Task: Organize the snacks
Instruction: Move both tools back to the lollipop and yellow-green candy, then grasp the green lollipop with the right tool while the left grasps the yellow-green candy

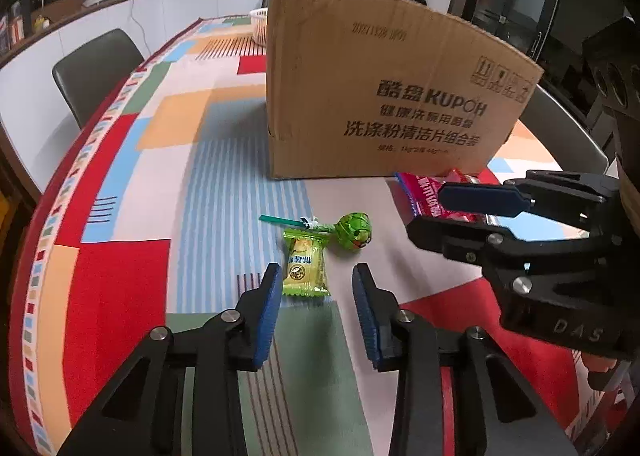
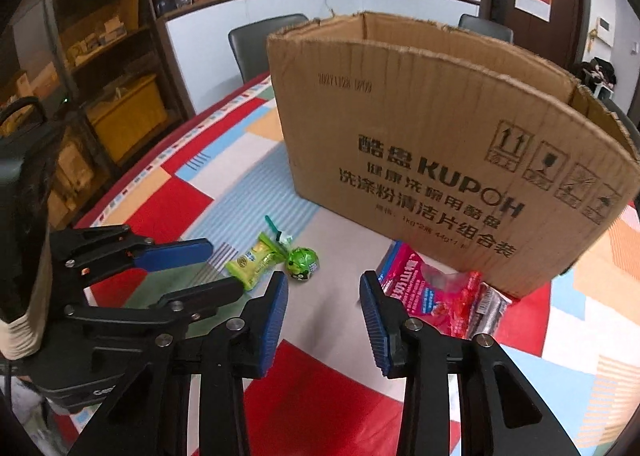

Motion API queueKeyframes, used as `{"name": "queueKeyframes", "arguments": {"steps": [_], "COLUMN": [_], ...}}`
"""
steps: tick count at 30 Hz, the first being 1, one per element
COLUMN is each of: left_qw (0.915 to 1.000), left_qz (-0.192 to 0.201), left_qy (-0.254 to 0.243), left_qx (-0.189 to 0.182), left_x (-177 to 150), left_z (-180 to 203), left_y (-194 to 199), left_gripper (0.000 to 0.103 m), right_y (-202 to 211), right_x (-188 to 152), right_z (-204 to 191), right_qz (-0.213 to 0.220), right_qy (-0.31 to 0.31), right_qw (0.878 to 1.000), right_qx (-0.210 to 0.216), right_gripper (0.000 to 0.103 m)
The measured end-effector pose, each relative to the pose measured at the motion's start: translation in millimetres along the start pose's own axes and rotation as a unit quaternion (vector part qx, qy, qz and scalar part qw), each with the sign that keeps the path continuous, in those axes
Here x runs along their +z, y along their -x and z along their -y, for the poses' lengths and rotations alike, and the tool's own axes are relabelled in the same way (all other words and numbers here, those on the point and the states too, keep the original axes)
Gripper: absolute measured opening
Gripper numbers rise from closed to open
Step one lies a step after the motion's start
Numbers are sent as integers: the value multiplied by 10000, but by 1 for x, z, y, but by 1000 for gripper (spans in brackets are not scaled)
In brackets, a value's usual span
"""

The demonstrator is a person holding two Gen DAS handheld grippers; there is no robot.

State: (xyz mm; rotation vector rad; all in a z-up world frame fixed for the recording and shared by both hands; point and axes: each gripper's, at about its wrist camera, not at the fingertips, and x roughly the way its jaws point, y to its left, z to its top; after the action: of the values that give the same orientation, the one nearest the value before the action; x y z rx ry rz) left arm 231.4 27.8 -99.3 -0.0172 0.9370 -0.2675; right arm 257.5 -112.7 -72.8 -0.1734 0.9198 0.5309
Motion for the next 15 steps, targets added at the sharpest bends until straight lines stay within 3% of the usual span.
{"name": "queueKeyframes", "arguments": {"steps": [15], "left_qw": [9996], "left_qz": [-205], "left_qy": [180], "left_qx": [74], "left_x": [7], "left_z": [-5], "left_y": [-31], "left_gripper": [23], "right_y": [-31], "right_x": [7], "right_z": [-1], "right_qz": [-318], "right_qy": [39], "right_qw": [9992], "right_qx": [243], "right_gripper": [34]}}
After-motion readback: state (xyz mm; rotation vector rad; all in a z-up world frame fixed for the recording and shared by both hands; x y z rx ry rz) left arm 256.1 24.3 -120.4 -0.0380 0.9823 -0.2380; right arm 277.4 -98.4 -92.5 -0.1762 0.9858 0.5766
